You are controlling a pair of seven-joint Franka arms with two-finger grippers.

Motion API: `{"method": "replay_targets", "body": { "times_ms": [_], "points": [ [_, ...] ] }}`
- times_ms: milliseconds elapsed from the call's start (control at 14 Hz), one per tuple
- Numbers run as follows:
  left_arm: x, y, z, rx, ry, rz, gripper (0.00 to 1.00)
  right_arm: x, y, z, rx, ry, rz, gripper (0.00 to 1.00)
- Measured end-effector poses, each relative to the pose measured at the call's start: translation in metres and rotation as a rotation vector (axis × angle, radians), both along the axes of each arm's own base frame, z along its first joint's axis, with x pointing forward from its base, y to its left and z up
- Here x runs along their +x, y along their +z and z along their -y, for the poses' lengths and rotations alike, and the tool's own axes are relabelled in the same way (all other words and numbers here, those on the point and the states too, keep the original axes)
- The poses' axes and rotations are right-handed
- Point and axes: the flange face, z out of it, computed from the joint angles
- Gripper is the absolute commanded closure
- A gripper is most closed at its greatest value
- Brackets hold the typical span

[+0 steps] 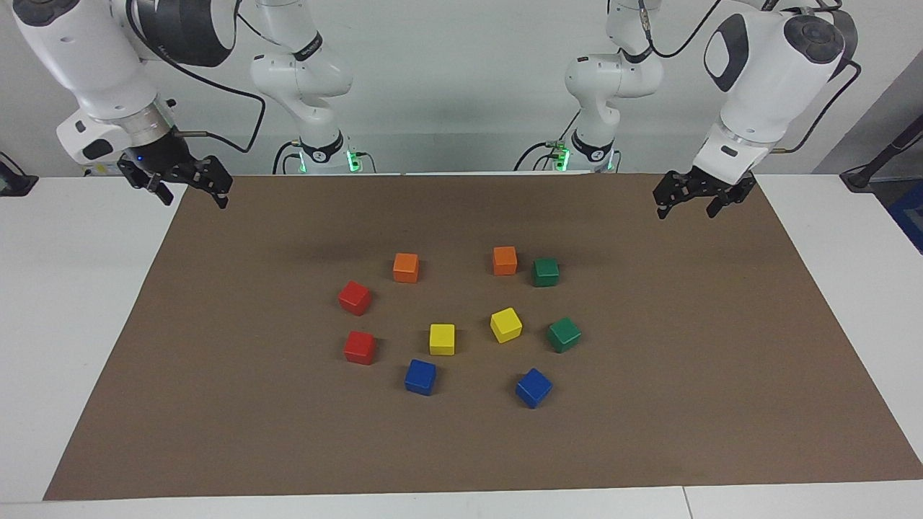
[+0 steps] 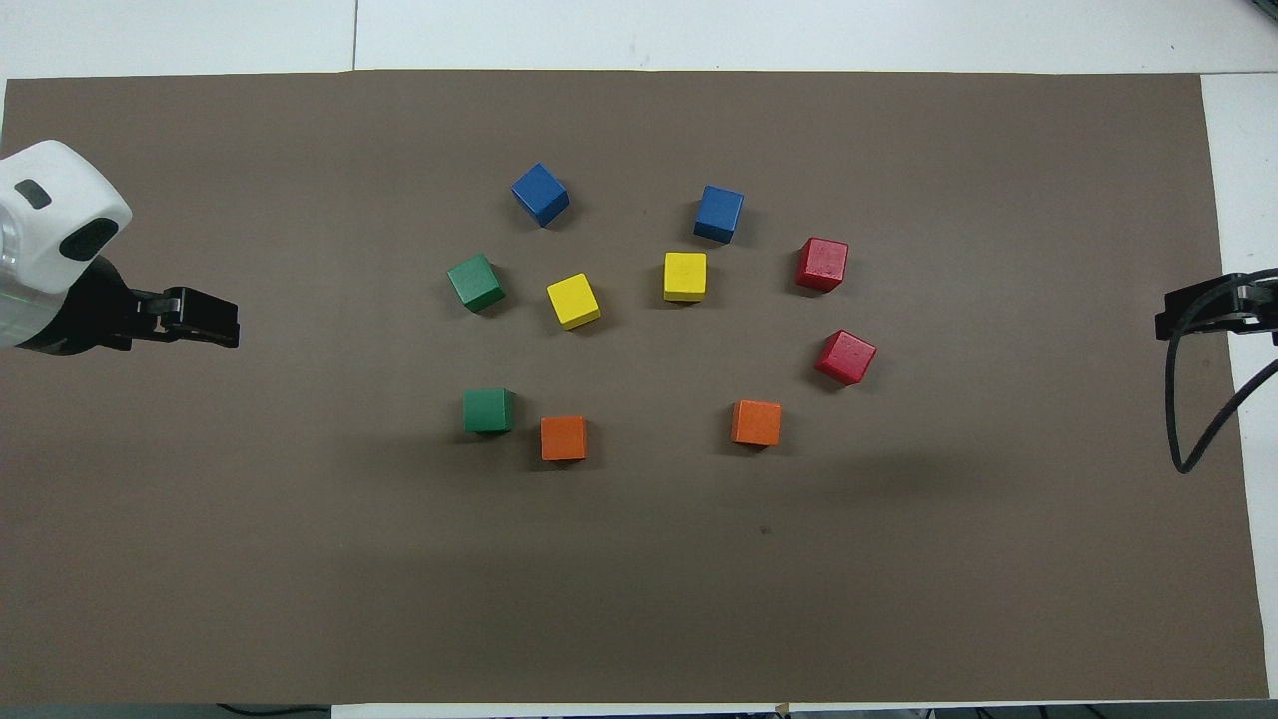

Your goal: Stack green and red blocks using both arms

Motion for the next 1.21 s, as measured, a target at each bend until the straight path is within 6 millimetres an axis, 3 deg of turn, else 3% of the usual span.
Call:
{"method": "replay_targets", "body": {
  "times_ms": [214,357,571,857,1000,1214],
  "points": [
    [0.001,-0.006,0.015,0.000,0.091,0.024,0.00,0.000,0.000,0.000,0.000,0.000,-0.002,0.00],
    [-0.005,-0.021,0.055,0.001,0.111,0.027,0.00,-0.004,-0.003,-0.005,0.006,0.007,-0.017,0.00],
    [-0.021,-0.058,0.111,0.003,0.111,0.024,0.00,-0.005,-0.018,-0.056,0.004,0.018,-0.004,0.00],
    [-0.042,-0.120,0.157,0.001,0.080,0.024,0.00,0.007,-0.059,-0.130,0.001,-0.039,0.057,0.00],
    [-0.047,-0.145,0.170,0.010,0.057,0.002,0.00,0.014,-0.087,-0.146,-0.002,-0.077,0.059,0.00],
    [-0.050,-0.175,0.172,0.014,0.049,-0.010,0.00,0.024,-0.121,-0.155,0.003,-0.175,0.026,0.00]
  ]
}}
